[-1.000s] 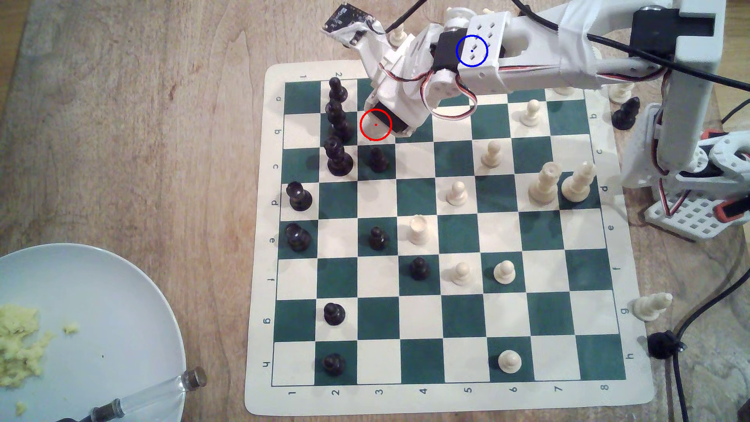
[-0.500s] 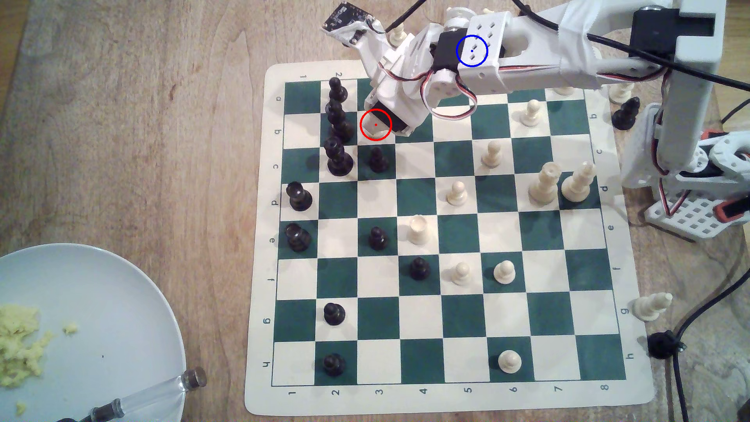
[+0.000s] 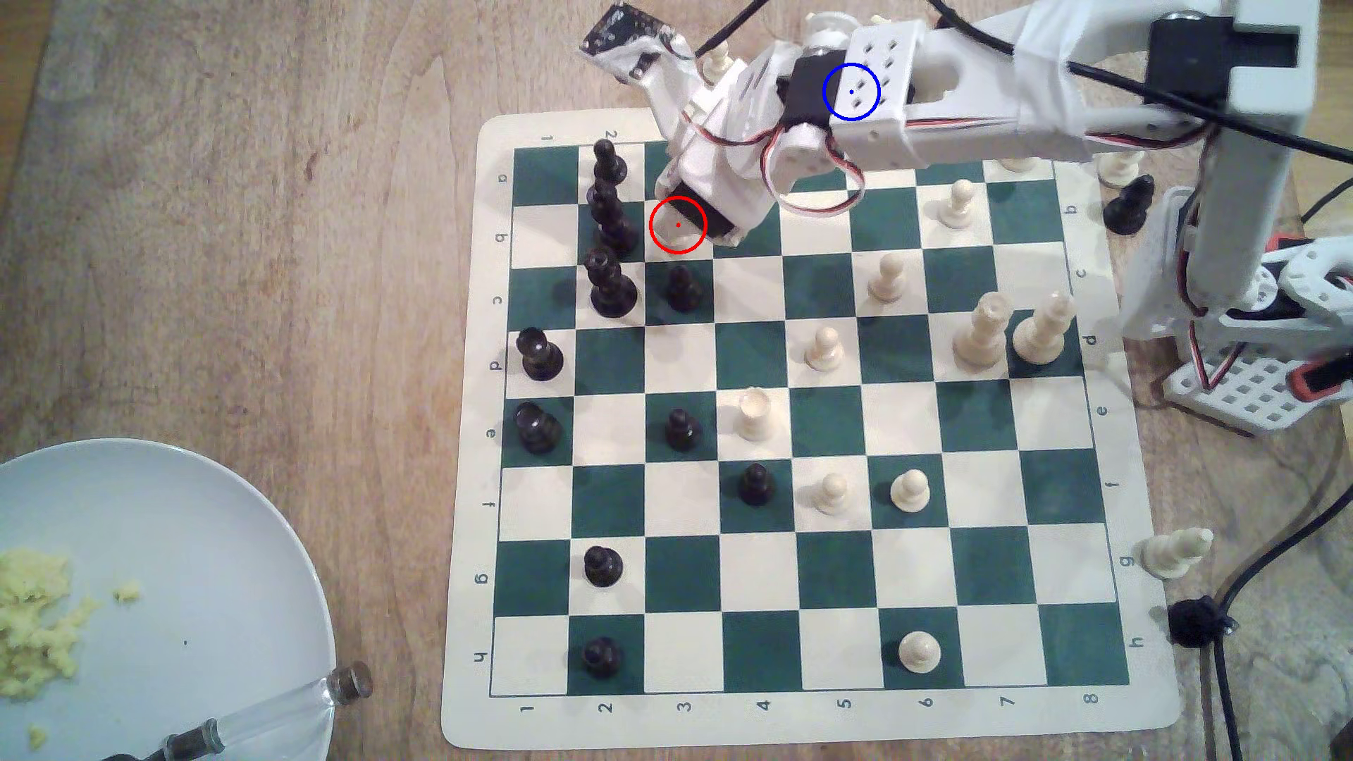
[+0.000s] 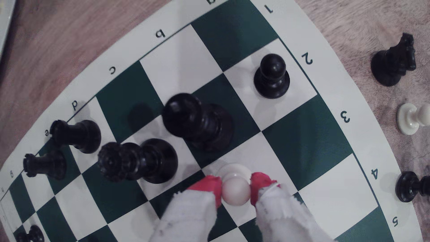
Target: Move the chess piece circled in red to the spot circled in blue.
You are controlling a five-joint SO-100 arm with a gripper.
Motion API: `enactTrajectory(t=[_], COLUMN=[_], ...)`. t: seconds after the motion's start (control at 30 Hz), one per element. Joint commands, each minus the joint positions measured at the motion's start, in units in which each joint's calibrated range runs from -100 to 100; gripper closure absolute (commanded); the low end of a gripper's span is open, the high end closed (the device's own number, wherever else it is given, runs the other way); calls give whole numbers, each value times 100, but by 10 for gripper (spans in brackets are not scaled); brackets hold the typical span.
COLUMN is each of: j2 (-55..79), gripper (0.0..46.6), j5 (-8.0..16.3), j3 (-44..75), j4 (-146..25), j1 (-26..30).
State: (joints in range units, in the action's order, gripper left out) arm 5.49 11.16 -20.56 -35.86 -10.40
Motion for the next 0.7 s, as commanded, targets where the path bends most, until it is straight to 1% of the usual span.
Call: enactTrajectory(t=[0.0,0.1,0.2,0.3,0.4,0.43,0.53,0.57,0.67], j2=[-1262,-1729,-2450,-3079,-3376,-3511,-3681,-3715,-3792], gripper=[450,450,450,450,450,450,450,449,449], j5=[-44,-29,-54,-166,-200,-249,-405,-493,-615], j3=[569,388,-356,-1153,-1480,-1670,-2042,-2269,-2550], j4=[-182,-337,-329,-288,-329,-329,-329,-329,-321], j1=[-184,-278,-419,-568,-763,-920,-1139,-1303,-1506])
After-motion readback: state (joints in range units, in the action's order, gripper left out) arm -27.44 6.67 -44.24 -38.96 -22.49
